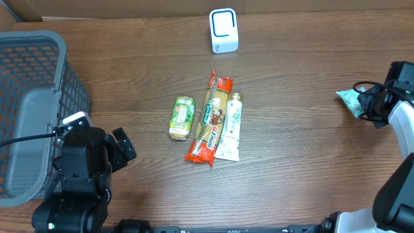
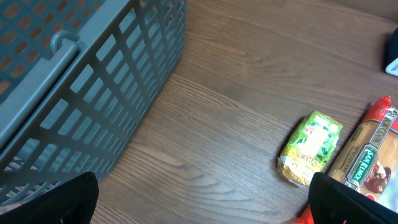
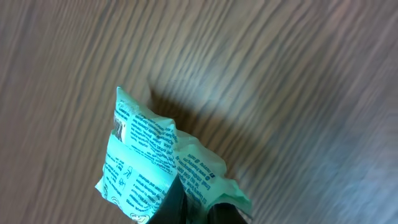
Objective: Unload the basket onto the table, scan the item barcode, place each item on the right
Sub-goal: 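Carry the blue packet to the right table edge and release it, then move the right gripper to the white tube at table centre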
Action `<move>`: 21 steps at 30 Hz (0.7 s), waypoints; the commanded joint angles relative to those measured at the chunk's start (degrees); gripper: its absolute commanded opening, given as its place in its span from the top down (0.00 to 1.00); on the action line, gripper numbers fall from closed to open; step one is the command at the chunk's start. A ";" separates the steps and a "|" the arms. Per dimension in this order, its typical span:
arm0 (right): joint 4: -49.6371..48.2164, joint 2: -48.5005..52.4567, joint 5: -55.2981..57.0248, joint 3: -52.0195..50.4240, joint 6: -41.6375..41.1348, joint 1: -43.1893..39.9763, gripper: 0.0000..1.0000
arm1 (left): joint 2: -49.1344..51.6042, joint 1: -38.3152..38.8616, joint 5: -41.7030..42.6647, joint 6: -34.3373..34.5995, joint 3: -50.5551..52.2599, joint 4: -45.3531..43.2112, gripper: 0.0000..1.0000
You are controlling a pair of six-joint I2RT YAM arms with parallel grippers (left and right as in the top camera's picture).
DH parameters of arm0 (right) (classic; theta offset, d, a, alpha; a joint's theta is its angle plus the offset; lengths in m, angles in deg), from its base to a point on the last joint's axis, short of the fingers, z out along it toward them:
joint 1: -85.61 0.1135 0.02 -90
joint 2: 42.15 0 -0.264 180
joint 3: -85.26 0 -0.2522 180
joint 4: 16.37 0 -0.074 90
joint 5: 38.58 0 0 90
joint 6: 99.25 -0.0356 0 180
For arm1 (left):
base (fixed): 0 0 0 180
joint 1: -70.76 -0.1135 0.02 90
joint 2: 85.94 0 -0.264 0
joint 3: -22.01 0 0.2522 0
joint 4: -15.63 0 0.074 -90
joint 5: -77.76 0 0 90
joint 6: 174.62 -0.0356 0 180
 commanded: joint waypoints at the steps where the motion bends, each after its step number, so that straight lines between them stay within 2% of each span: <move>1: -1.01 -0.42 6.19 0.24 -0.28 0.09 0.89 | -0.09 -0.15 -0.70 1.18 0.04 -0.04 0.00; 2: -0.98 -0.42 6.08 0.24 -0.26 0.09 0.85 | -0.09 -0.15 -0.70 1.18 0.04 -0.04 0.00; 3: -0.90 -0.44 5.49 0.24 0.42 0.11 0.77 | -0.09 -0.15 -0.72 1.18 0.04 -0.04 0.00; 4: -0.76 -0.44 4.63 0.24 1.75 0.11 0.52 | -0.09 -0.15 -0.72 1.18 0.04 -0.04 0.00; 5: -0.74 -0.44 3.48 0.26 3.87 0.11 0.36 | -0.09 -0.15 -0.70 1.18 0.04 -0.04 0.00; 6: -0.72 -0.44 2.19 0.33 5.88 0.20 0.25 | -0.09 -0.15 -0.70 1.18 0.04 -0.04 0.00; 8: 0.20 -0.46 -1.42 1.22 8.96 0.28 0.09 | -0.09 -0.15 -0.70 1.18 0.04 -0.04 0.01; 11: 5.16 -0.55 -6.45 4.85 9.70 0.28 0.07 | -0.09 -0.15 -0.72 1.18 0.04 -0.04 0.01; 15: 11.96 -0.55 -18.14 11.82 17.99 1.75 0.07 | -0.09 -0.15 -0.70 1.18 0.04 -0.04 0.01; 18: 13.92 -0.55 -24.33 14.51 22.32 5.90 0.07 | -0.09 -0.15 -0.70 1.18 0.04 -0.04 0.00; 21: 13.16 -0.13 -27.12 14.51 22.93 12.55 0.07 | -0.09 -0.15 -0.70 1.18 0.04 -0.04 0.00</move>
